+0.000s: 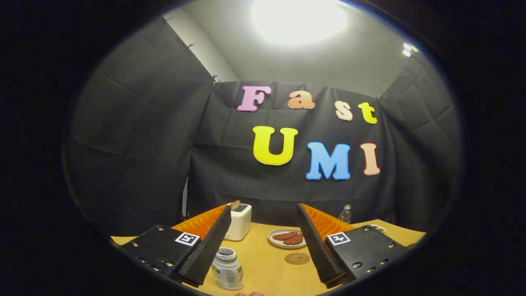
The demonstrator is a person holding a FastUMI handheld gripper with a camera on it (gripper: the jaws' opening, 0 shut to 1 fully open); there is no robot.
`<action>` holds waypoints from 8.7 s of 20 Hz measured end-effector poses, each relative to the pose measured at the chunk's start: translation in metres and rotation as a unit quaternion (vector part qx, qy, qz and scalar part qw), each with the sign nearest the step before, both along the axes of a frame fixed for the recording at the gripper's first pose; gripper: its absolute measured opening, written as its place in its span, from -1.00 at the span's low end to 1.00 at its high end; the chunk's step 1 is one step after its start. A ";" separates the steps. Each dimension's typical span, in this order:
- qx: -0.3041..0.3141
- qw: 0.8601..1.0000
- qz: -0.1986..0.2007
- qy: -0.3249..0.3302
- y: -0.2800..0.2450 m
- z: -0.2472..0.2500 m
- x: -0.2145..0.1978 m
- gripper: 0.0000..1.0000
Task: Take the bottle from table, then pour the juice into the cup, finally place the bottle on the coaster
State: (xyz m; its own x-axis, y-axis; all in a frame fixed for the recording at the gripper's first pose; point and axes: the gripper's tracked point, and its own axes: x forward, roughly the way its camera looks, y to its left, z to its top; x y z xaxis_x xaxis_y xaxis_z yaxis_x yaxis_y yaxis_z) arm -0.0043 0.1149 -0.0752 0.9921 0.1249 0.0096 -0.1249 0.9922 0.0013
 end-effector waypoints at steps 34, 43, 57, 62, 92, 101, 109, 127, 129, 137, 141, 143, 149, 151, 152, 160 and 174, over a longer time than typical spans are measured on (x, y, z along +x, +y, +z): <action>0.029 0.974 0.018 0.222 0.065 -0.218 -0.006 0.74; 0.012 0.965 0.028 0.260 0.071 -0.217 0.003 0.45; 0.033 0.980 0.002 0.195 0.046 -0.136 0.034 0.45; 0.072 0.975 -0.040 0.206 0.005 -0.131 0.036 0.37; 0.394 0.857 -0.191 0.273 -0.114 -0.195 0.017 0.38; 0.484 0.798 -0.210 0.291 -0.105 -0.211 0.011 0.37; 0.574 0.734 -0.227 0.283 -0.100 -0.205 0.021 0.37; 0.678 0.634 -0.223 0.297 -0.086 -0.188 0.024 0.38; 0.691 0.621 -0.227 0.293 -0.087 -0.185 0.026 0.38; 0.727 0.577 -0.230 0.291 -0.091 -0.178 0.030 0.38; 0.739 0.560 -0.228 0.297 -0.087 -0.175 0.032 0.38; 0.743 0.553 -0.228 0.300 -0.084 -0.174 0.033 0.38; 0.756 0.534 -0.230 0.301 -0.085 -0.169 0.033 0.38; 0.761 0.526 -0.232 0.301 -0.085 -0.167 0.034 0.38; 0.763 0.523 -0.231 0.300 -0.085 -0.166 0.035 0.38; 0.781 0.496 -0.233 0.299 -0.087 -0.161 0.035 0.38; 0.806 0.460 -0.222 0.301 -0.089 -0.145 0.040 0.38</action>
